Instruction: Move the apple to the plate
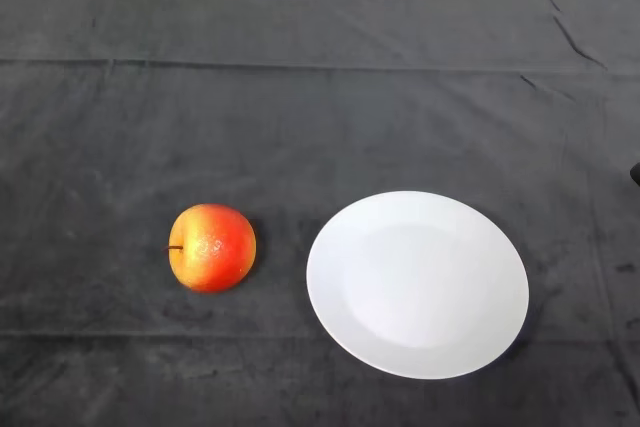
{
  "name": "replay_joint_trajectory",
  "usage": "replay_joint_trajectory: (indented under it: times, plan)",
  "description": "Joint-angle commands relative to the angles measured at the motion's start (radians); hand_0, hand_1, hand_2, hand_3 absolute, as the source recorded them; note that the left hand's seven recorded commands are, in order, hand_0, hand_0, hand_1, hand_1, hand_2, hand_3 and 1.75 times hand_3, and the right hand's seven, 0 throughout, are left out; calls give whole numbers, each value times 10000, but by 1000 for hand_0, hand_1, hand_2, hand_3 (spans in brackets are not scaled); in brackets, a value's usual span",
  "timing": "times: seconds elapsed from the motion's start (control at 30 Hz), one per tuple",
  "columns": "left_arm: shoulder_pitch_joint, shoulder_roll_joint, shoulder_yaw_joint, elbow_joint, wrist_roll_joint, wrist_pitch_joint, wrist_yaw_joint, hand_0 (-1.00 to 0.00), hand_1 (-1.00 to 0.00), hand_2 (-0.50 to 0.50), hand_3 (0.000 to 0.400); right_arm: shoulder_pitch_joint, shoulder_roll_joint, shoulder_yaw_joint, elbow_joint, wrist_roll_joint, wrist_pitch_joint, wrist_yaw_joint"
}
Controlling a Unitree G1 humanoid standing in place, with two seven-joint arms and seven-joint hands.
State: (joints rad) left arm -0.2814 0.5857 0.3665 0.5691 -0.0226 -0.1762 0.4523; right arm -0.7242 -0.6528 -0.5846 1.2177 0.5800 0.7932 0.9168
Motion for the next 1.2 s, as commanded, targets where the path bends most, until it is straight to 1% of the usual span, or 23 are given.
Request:
replay_joint_trajectory:
  times: [0.03,0.2,0.4,0.5,0.67,0.77,0.87,1.2]
  plan:
    - [415,-201,-314,-769,123,393,-199,0,0,0,0,-330,-487,-159,120,-75,113,67]
    - [733,-464,-916,-2716,236,1756,-563,0,0,0,0,-312,-471,-162,84,-72,105,46]
    - [894,-748,-1767,-4719,433,3398,-984,0,0,0,0,-293,-454,-166,43,-68,97,20]
    - [922,-848,-2180,-5517,514,4120,-1222,0,0,0,0,-285,-447,-169,25,-65,95,8]
    - [847,-1003,-2877,-6480,655,5133,-1592,0,0,0,0,-274,-439,-172,0,-61,92,-9]
    - [786,-1075,-3269,-6883,725,5615,-1821,0,0,0,0,-269,-435,-175,-11,-58,91,-18]
    - [762,-1124,-3617,-7098,781,5921,-2052,0,0,0,0,-265,-432,-177,-20,-55,92,-26]
    - [500,-1274,-4765,-7093,1041,6671,-2730,0,0,0,0,-257,-426,-184,-39,-45,95,-46]
